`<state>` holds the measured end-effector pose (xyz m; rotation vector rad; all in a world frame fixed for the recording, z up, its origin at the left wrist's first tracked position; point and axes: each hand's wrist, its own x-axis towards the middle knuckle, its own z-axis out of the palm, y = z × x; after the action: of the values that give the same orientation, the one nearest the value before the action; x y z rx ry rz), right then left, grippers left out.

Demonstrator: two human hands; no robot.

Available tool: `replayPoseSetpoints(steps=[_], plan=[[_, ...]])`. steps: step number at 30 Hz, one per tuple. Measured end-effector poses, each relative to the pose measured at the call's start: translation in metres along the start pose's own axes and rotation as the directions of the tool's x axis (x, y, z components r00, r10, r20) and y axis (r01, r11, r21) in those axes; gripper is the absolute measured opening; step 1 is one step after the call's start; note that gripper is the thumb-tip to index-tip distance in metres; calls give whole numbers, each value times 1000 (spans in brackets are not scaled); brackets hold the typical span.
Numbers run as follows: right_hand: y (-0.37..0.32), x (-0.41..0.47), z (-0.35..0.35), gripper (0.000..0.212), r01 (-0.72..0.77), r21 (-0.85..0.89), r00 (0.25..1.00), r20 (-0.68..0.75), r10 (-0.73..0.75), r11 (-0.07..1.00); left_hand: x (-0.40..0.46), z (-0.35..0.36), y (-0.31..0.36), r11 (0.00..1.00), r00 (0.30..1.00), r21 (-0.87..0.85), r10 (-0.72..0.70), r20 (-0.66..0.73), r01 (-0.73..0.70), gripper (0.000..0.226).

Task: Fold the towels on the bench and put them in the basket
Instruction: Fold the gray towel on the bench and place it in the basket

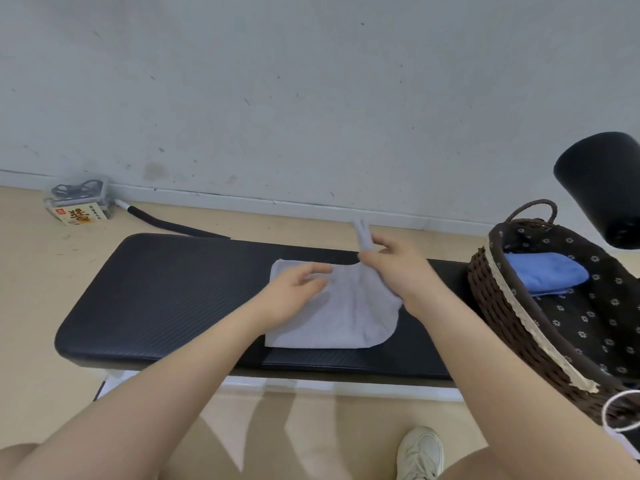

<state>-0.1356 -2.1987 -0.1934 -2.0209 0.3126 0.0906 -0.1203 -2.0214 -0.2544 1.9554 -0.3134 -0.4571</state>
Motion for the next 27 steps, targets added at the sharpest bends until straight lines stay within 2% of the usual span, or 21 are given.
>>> replayPoseSetpoints(steps=[2, 4, 6, 8, 10, 12, 14, 17, 19, 21, 22, 25, 27], plan=[[-14, -2, 32, 28, 109, -181, 994, 36, -105, 977, -14, -17, -10, 993, 998, -109, -48, -43, 43, 30], [-21, -5, 65, 18, 182, -359, 983, 80, -165, 916, -22, -29, -21, 927, 991, -363, -124, -59, 95, 30], [-17, -7, 94, 9, 197, -442, 980, 124, -158, 875, -26, -33, -28, 817, 980, -558, -194, -30, 145, 33], [-8, -9, 112, 12, 222, -474, 970, 195, -144, 852, -28, -32, -32, 773, 972, -612, -234, -34, 165, 30], [0, -13, 116, 19, 303, -499, 943, 279, -181, 812, -27, -27, -31, 819, 965, -544, -255, -59, 183, 25], [6, -14, 108, 31, 393, -518, 913, 320, -255, 759, -24, -21, -30, 931, 964, -319, -229, -131, 178, 24], [13, -12, 93, 40, 420, -557, 907, 292, -304, 716, -17, -17, -28, 973, 954, -142, -208, -215, 180, 31], [29, -5, 73, 50, 442, -677, 893, 268, -362, 589, -10, -13, -27, 964, 941, -193, -229, -249, 183, 42], [41, -2, 67, 65, 436, -731, 899, 323, -296, 525, -8, -13, -29, 939, 914, -286, -276, -297, 190, 38], [50, 0, 64, 78, 391, -736, 919, 347, -187, 553, -7, -15, -32, 939, 888, -293, -284, -362, 181, 31], [54, 1, 65, 83, 369, -730, 924, 353, -145, 576, -6, -15, -33, 955, 884, -245, -254, -393, 166, 28], [59, 1, 68, 96, 312, -705, 933, 353, -67, 637, -2, -12, -37, 995, 906, 43, -69, -418, 95, 15], [59, 1, 70, 107, 260, -707, 942, 337, -10, 658, 1, -9, -40, 971, 930, 221, -7, -366, 94, 21]])
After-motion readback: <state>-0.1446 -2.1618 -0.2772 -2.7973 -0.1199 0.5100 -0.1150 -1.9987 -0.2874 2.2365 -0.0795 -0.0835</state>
